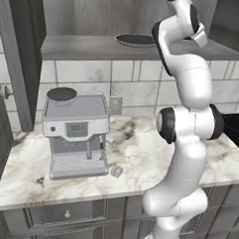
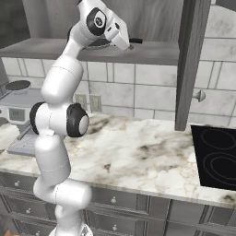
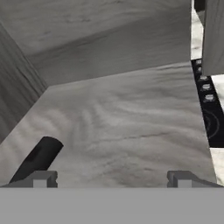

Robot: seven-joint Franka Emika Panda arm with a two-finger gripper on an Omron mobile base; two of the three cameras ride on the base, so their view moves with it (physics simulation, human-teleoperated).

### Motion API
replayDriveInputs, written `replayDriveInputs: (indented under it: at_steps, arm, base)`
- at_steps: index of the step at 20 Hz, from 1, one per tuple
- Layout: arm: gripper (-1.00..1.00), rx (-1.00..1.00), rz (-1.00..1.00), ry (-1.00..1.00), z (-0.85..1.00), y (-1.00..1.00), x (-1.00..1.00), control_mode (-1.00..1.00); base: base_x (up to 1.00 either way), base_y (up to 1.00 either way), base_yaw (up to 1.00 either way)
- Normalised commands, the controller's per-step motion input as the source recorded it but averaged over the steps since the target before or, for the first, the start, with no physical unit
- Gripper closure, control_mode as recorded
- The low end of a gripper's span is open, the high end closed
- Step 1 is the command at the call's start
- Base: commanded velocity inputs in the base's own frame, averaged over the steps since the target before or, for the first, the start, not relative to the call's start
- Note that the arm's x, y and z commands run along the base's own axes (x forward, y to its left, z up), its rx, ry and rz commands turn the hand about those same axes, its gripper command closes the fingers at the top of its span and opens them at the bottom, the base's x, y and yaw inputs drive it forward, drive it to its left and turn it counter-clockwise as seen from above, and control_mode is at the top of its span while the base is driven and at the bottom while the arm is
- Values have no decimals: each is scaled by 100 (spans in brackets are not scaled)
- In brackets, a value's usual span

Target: Pick the pan from the cabinet and place it on the stove. Then turn on the stove burner for the pan.

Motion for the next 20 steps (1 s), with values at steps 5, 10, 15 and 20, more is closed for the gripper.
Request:
replayDriveInputs:
  at_steps: [5,10,15,20]
  arm:
    - [-100,0,-2,2,-6,0,20,-100]
    - [-100,0,-1,3,-7,0,24,-100]
    - [-100,0,0,0,-1,3,27,-100]
    - [-100,0,0,0,0,6,27,-100]
  base:
    - [0,0,0]
    - [0,0,0]
    - [0,0,0]
    - [0,0,0]
